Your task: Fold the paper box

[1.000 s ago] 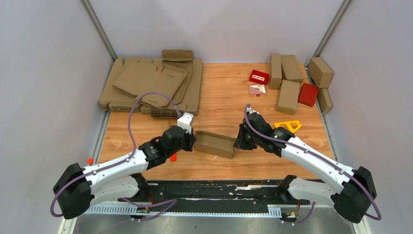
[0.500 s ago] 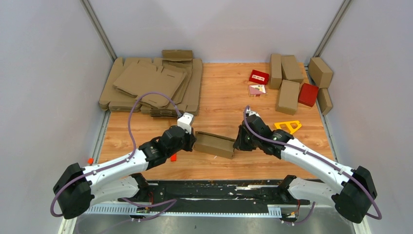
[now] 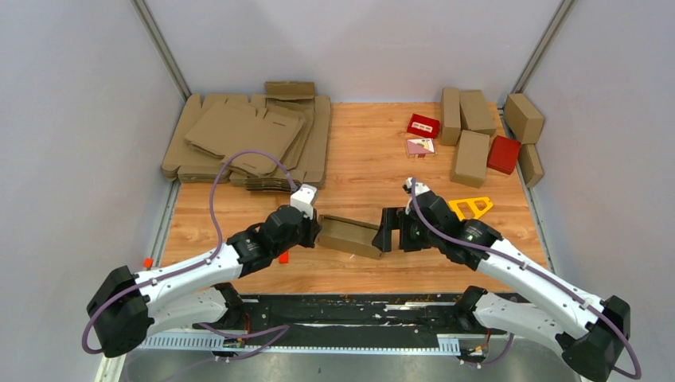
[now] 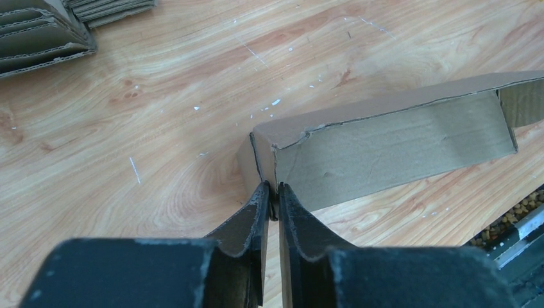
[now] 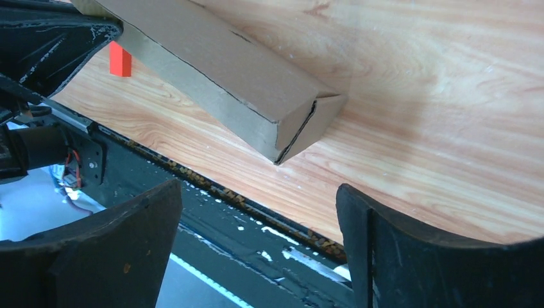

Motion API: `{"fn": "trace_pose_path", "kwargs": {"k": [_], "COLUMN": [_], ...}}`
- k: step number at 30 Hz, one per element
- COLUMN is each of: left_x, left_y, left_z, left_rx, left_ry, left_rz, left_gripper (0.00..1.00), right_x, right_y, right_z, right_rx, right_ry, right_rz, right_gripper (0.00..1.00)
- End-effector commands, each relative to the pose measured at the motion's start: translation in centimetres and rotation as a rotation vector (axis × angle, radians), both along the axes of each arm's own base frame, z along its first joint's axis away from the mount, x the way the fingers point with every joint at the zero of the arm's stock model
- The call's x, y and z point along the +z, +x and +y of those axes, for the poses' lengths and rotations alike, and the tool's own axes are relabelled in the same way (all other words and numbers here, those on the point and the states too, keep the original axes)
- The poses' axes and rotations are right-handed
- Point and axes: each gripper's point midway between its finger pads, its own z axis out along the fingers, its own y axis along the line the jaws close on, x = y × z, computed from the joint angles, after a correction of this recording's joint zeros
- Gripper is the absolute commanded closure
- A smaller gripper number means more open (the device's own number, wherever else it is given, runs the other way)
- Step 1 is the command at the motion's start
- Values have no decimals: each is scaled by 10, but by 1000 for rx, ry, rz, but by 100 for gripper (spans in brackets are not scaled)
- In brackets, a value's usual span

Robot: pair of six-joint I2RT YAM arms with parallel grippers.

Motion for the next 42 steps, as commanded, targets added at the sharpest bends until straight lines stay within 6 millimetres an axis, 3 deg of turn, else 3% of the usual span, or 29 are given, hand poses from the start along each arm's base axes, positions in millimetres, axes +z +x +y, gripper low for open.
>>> {"fn": "trace_pose_path", "kwargs": {"k": [1, 5, 11, 16, 22, 26, 32, 36, 42], "left_x": [20, 31, 51, 59, 68, 82, 102, 107, 106], "left_y": [3, 2, -3, -11, -10, -6, 1, 4, 8], "left_z": [-3, -1, 2, 2, 3, 0, -9, -22, -39], "left_rx": [-4, -4, -11, -29, -26, -25, -46, -88, -124], "left_ry": [-17, -22, -58, -100, -111, -120, -116, -120, -150], "left_rz": [-30, -42, -57, -47, -66, -83, -116, -121, -117], "left_gripper": [79, 63, 56, 59, 60, 64, 78, 81, 81], "right_x": [33, 54, 70, 76, 54, 35, 16, -5, -27], "right_y": [17, 32, 55, 71, 76, 61, 45, 39, 33], "right_z": [-9, -4, 17, 38, 51, 55, 51, 47, 47], "right_rx": [25, 84, 143, 157, 190, 238, 245, 238, 245], "right_ry": [-31, -63, -81, -39, -47, -29, 7, -6, -23], "right_rz": [-174, -272, -347, -387, -341, -270, -218, -182, -123], "right_gripper": [6, 5, 15, 42, 64, 73, 80, 90, 93]}}
